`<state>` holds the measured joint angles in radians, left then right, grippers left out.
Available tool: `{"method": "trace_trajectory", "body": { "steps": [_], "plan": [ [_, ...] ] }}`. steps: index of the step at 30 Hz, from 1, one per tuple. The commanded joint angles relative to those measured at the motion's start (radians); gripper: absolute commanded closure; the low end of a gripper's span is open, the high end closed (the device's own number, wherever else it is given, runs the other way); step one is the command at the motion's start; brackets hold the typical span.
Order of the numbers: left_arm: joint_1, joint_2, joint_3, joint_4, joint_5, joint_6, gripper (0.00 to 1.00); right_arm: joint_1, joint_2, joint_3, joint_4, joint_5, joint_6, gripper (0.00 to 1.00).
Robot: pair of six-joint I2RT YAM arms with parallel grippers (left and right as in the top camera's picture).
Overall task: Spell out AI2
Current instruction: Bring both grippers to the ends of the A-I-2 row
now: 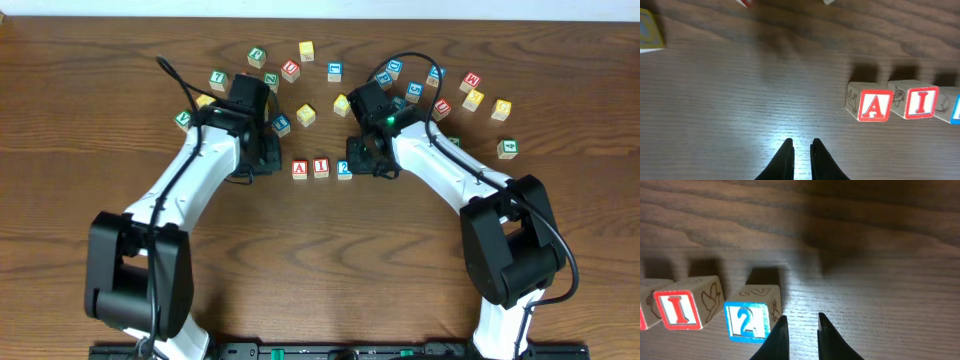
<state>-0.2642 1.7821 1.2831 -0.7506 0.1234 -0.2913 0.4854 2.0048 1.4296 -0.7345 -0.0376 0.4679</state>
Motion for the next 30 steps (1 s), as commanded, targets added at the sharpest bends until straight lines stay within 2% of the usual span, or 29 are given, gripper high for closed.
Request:
{"method": "trace_trajectory", "body": {
  "steps": [1,30],
  "plan": [
    [-0.015,0.025,-0.010,0.009,0.004,-0.024,0.87,-0.002,0.012,-0.021,0.011,-0.022,0.026,0.86],
    [-0.037,0.054,-0.036,0.058,0.005,-0.093,0.87,-0.029,0.071,-0.023,0.062,-0.155,0.052,0.91]
  ]
}}
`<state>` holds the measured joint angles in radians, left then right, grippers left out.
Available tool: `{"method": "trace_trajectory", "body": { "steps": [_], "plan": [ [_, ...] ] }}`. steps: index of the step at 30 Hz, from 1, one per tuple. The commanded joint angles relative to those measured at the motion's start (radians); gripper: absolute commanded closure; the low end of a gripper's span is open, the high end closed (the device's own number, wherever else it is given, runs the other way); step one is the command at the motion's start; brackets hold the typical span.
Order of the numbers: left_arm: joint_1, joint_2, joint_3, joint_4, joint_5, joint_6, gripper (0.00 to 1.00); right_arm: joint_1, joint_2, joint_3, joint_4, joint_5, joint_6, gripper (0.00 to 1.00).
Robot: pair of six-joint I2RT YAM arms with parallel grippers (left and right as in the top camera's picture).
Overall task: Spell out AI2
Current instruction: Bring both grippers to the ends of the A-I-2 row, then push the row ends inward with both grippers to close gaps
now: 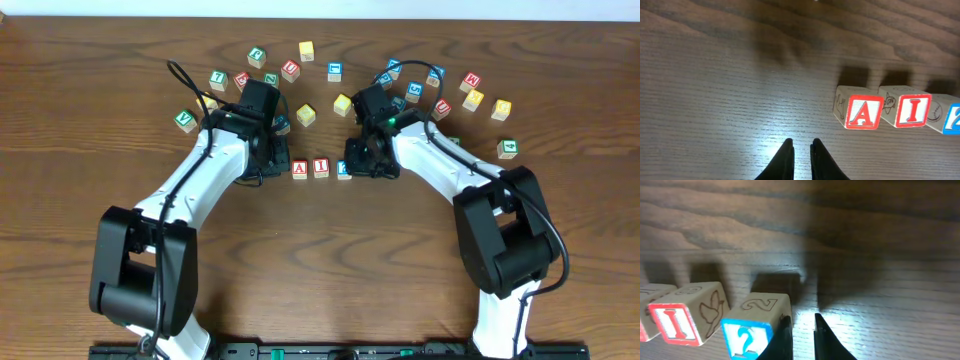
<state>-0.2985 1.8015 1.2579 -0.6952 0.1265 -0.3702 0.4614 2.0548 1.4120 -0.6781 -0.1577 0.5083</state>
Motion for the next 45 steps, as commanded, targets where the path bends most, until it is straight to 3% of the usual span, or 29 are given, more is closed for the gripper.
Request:
{"method": "trace_trajectory", "body": {
  "steps": [1,12,45],
  "plan": [
    [-0.002,0.041,-0.011,0.005,0.002,-0.014,0.87,-0.005,0.021,-0.006,0.009,-0.037,0.013,0.91],
    [-0.002,0.140,-0.011,0.060,0.056,-0.028,0.87,0.003,0.027,-0.006,0.052,-0.066,0.046,0.93],
    [-0.048,0.140,-0.010,0.138,0.077,0.053,0.87,0.024,0.040,-0.006,0.091,-0.082,0.063,0.97]
  ]
}}
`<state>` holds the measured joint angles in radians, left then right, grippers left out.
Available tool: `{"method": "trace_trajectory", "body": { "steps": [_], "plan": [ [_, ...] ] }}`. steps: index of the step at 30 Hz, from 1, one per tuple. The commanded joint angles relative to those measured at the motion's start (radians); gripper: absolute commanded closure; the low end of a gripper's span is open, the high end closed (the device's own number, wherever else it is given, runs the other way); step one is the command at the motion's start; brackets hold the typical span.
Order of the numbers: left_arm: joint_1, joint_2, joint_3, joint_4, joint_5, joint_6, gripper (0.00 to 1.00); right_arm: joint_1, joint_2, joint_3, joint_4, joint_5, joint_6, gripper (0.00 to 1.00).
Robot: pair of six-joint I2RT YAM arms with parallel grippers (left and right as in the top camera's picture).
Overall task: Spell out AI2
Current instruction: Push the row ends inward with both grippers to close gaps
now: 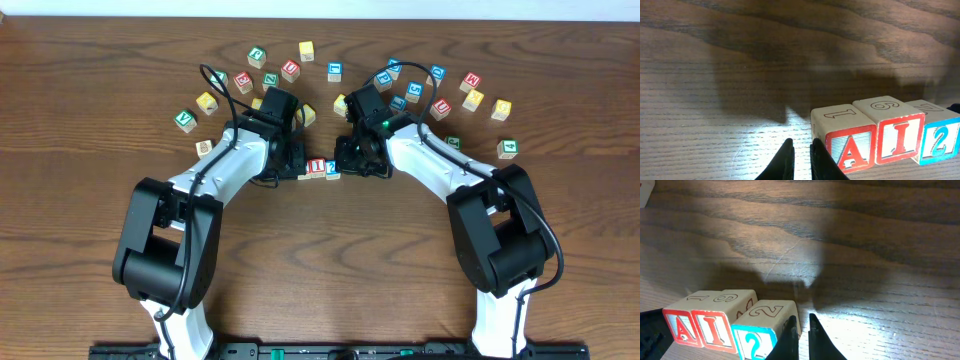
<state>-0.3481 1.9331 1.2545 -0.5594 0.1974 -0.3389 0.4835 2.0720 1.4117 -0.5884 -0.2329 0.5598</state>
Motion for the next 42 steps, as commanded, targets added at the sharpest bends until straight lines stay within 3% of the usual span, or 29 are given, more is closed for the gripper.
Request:
{"method": "trace_trajectory", "body": {
  "steps": [1,16,21,30,42],
  "plan": [
    [0.002,0.008,-0.007,0.005,0.010,0.029,0.87,0.002,0.023,-0.005,0.001,-0.007,0.012,0.97],
    [0.002,0.008,-0.007,0.022,0.031,0.059,0.88,-0.033,0.007,0.010,-0.029,-0.001,0.026,0.97],
    [0.002,0.008,-0.007,0.023,0.031,0.058,0.88,-0.040,-0.006,0.048,-0.098,-0.002,-0.042,0.95],
    [0.002,0.008,-0.007,0.023,0.031,0.058,0.88,0.018,-0.006,0.084,-0.261,-0.009,-0.094,0.99],
    [0.002,0.008,-0.007,0.021,0.031,0.058,0.87,0.098,-0.005,0.076,-0.238,0.055,-0.065,0.99]
  ]
}}
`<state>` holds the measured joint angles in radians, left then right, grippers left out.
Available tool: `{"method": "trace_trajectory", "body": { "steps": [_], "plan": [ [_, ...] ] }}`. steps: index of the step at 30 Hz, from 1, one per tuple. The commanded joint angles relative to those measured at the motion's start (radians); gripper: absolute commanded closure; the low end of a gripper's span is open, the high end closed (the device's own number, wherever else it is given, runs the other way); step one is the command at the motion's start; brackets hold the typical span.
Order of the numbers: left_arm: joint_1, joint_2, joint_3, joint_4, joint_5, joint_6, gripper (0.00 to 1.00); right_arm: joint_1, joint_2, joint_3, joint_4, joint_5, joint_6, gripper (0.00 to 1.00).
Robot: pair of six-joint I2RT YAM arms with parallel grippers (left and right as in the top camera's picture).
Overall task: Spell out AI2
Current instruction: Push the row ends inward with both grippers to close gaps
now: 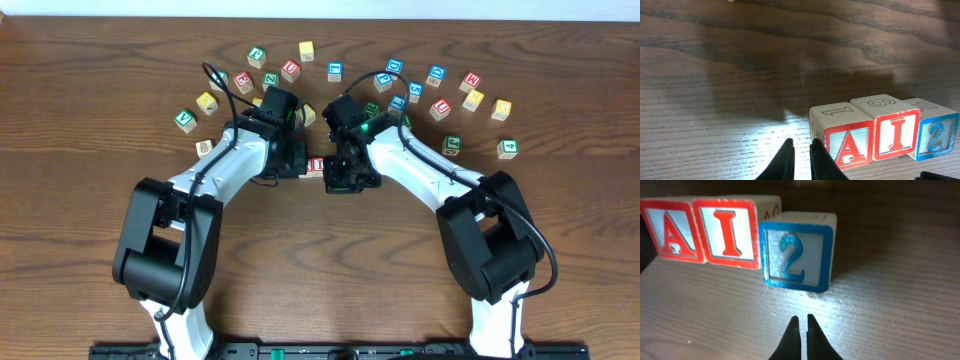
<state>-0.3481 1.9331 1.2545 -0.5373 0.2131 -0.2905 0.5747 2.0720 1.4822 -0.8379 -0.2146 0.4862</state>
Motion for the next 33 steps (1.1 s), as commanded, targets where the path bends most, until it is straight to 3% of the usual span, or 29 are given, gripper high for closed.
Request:
{"method": "trace_trajectory", "body": {
  "steps": [1,33],
  "plan": [
    [0.002,0.008,-0.007,-0.001,0.015,0.010,0.88,0.010,-0.005,0.006,0.016,0.047,0.016,0.99],
    [0.002,0.008,-0.007,-0.001,0.015,0.010,0.88,0.016,0.001,0.010,0.110,0.053,0.002,0.99]
  ]
}}
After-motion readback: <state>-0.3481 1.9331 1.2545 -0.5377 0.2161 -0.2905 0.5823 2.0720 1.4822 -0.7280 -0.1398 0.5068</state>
